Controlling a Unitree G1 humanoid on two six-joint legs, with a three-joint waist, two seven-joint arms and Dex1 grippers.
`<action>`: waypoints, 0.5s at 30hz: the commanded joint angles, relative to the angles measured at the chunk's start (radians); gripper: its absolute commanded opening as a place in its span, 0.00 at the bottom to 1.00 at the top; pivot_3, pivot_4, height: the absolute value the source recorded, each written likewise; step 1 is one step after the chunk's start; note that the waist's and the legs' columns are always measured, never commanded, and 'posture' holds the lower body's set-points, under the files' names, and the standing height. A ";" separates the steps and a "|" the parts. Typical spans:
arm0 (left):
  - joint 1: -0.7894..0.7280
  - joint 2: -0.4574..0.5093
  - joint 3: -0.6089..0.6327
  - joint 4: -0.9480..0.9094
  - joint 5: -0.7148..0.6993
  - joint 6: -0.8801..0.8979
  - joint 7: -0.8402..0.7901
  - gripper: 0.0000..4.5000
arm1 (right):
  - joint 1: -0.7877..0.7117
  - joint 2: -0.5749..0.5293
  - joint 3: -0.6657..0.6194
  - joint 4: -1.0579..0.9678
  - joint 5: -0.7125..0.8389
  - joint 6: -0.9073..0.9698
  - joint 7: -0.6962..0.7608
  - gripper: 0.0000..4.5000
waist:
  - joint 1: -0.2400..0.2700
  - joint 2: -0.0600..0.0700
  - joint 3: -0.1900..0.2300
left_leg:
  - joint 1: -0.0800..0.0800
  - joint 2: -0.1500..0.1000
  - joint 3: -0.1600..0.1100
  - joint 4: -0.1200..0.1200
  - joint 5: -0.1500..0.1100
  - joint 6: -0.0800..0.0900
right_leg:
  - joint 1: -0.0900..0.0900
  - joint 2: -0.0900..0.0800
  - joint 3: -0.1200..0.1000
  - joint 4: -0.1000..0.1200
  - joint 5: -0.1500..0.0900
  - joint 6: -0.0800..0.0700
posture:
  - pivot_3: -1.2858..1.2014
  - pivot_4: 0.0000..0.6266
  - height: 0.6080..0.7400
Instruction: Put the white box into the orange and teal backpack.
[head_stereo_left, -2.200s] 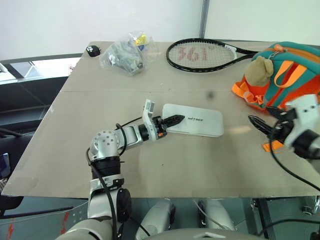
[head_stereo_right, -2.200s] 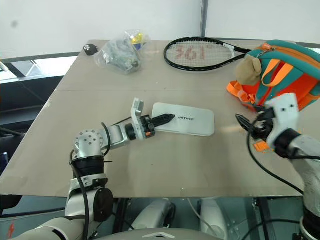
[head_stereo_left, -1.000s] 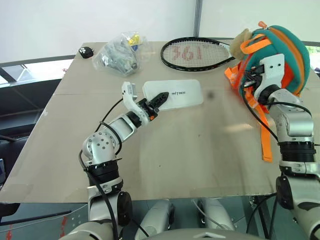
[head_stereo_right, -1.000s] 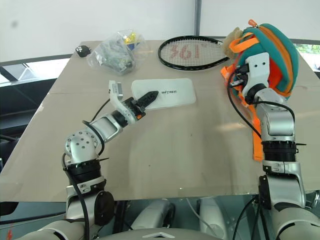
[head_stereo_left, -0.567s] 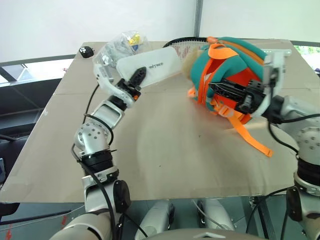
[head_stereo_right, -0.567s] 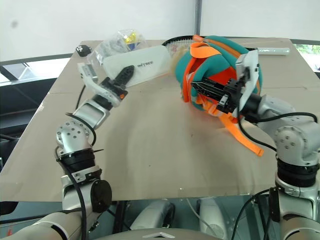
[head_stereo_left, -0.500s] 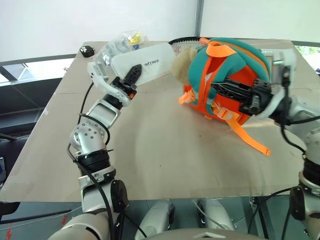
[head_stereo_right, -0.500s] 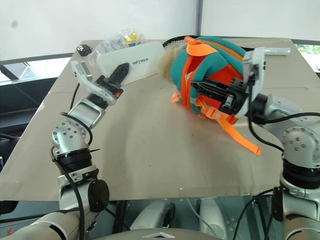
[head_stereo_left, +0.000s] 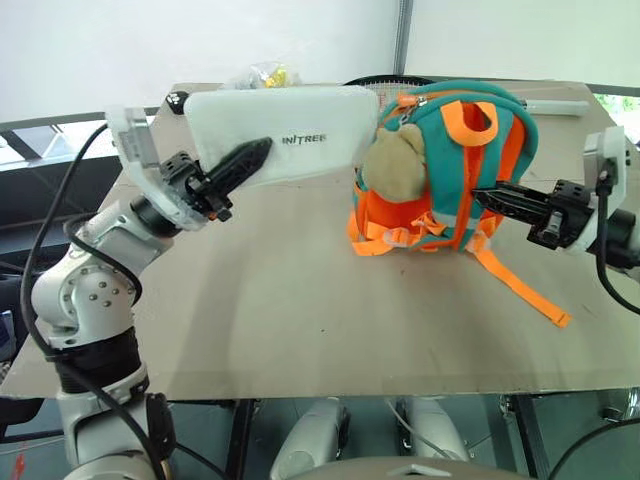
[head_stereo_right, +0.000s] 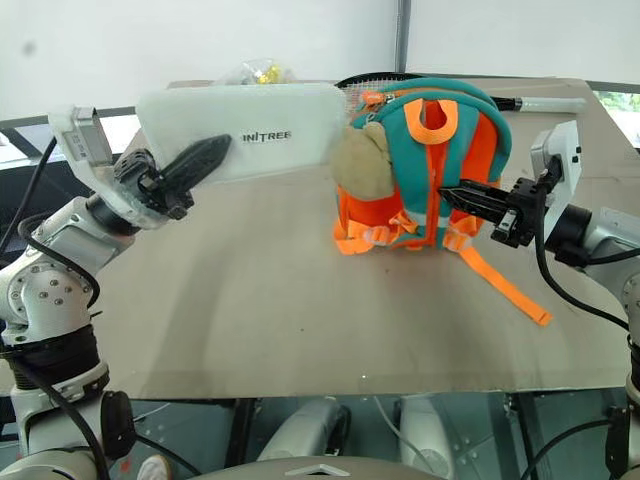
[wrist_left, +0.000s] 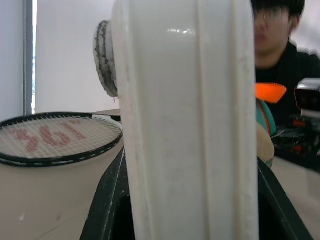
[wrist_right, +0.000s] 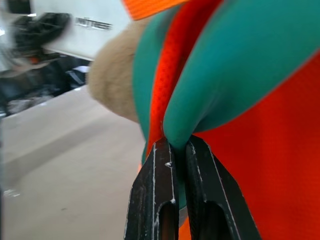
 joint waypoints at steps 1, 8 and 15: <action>-0.037 0.008 -0.061 -0.020 0.093 -0.119 -0.048 0.25 | 0.025 -0.044 -0.052 -0.021 0.045 -0.006 0.073 0.01 | 0.010 0.000 0.000 | 0.000 0.000 0.000 0.000 0.000 0.000 | 0.000 0.000 0.000 -0.001 0.000 0.000 | 0.52 0.24 0.99; -0.136 0.014 -0.137 0.117 0.211 -0.258 -0.145 0.25 | 0.070 -0.072 -0.113 0.012 0.060 -0.028 0.114 0.01 | 0.015 0.000 0.000 | 0.000 0.000 -0.001 0.000 0.000 0.000 | 0.002 0.000 -0.002 -0.001 0.000 0.000 | 0.52 0.24 0.99; -0.271 -0.071 -0.175 0.270 0.256 -0.379 -0.171 0.25 | 0.119 -0.082 -0.144 0.008 0.044 -0.042 0.129 0.01 | 0.019 -0.001 0.000 | 0.000 0.000 -0.003 0.001 0.000 0.000 | 0.004 -0.001 -0.005 -0.003 0.000 0.000 | 0.52 0.24 0.99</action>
